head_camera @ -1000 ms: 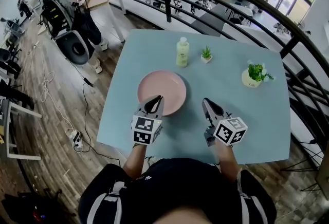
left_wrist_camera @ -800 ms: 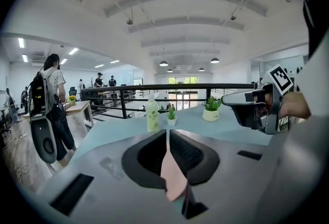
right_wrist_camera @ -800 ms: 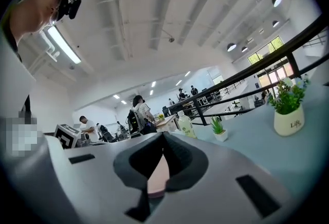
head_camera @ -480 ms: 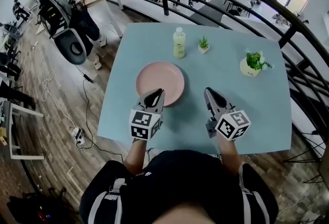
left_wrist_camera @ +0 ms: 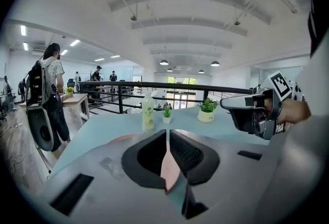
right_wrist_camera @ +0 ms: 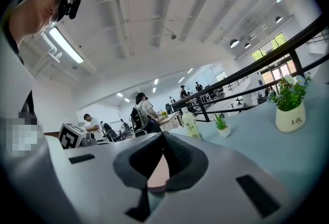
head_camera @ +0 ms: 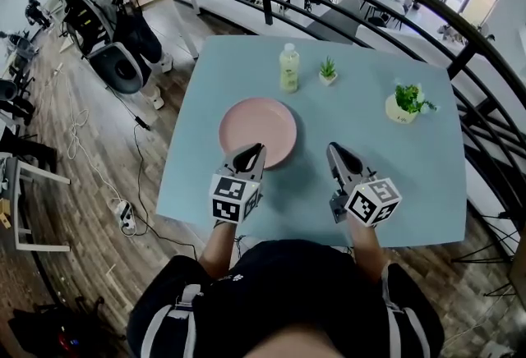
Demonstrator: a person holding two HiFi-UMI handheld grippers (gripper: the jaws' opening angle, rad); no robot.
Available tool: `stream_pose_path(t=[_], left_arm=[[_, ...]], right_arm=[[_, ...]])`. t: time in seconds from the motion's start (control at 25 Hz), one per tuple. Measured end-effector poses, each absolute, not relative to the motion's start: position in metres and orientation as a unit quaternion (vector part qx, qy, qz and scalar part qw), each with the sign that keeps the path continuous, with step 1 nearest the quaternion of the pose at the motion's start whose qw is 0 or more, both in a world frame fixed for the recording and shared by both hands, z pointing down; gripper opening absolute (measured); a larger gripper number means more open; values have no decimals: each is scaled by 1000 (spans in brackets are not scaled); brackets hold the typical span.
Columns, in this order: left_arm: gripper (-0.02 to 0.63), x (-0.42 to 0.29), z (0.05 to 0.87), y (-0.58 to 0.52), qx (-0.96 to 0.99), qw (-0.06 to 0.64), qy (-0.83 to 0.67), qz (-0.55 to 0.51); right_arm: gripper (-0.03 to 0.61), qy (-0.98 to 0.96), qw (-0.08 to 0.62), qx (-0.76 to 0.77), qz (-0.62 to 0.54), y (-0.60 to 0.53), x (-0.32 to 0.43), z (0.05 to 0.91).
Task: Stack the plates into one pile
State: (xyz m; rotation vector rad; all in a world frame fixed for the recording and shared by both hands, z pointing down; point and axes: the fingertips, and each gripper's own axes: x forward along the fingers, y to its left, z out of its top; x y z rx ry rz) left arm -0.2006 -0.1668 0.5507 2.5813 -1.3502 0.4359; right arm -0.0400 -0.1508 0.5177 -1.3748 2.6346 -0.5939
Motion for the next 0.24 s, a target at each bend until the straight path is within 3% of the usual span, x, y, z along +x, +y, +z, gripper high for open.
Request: stream_pose_path(t=[0.24], left_arm=[[29, -202, 550, -163, 871, 101, -457, 150]], right_arm=[[3, 869, 57, -450, -199, -148, -43, 517]])
